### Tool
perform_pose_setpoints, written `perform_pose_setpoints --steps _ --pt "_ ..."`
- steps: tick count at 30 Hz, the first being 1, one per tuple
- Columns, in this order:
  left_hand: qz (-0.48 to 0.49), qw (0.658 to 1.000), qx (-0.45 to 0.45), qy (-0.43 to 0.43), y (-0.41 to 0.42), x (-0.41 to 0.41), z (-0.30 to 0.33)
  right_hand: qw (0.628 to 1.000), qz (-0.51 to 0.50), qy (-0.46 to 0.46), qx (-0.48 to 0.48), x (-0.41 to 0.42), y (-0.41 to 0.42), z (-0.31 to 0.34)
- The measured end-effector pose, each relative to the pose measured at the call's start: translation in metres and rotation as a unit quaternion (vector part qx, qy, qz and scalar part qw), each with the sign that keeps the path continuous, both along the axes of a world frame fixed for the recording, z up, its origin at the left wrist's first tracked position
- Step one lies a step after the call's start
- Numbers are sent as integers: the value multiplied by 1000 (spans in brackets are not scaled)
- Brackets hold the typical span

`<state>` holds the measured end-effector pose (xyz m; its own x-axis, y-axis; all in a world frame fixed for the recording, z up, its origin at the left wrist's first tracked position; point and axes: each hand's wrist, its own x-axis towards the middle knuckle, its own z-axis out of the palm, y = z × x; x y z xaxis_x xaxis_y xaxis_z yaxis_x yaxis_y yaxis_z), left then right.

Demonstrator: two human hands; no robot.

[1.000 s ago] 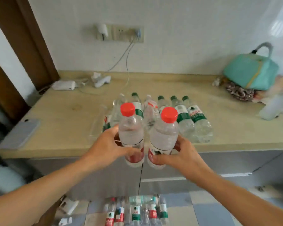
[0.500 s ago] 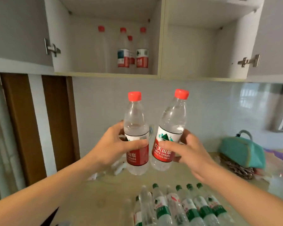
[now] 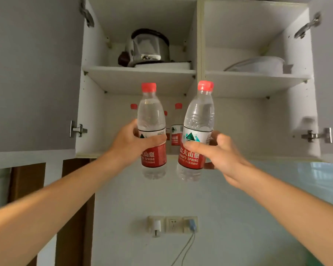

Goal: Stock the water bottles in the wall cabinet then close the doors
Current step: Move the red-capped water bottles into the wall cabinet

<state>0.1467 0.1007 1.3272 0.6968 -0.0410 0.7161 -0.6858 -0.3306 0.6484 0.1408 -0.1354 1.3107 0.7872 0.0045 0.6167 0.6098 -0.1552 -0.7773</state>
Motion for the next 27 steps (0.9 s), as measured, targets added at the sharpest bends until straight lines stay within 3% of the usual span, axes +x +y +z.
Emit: perform_pose_setpoints --steps 8,14,22,27 --pt "92 995 -21 -35 17 77 31 1000 -22 -14 17 79 5 17" --pt "94 995 -16 -35 24 154 50 999 -39 -18 7 134 24 35" --pt "63 998 7 1 22 228 48 987 -161 -5 -9 208 60 50" --pt "43 995 84 44 30 252 60 963 -256 -21 -76 232 65 44"
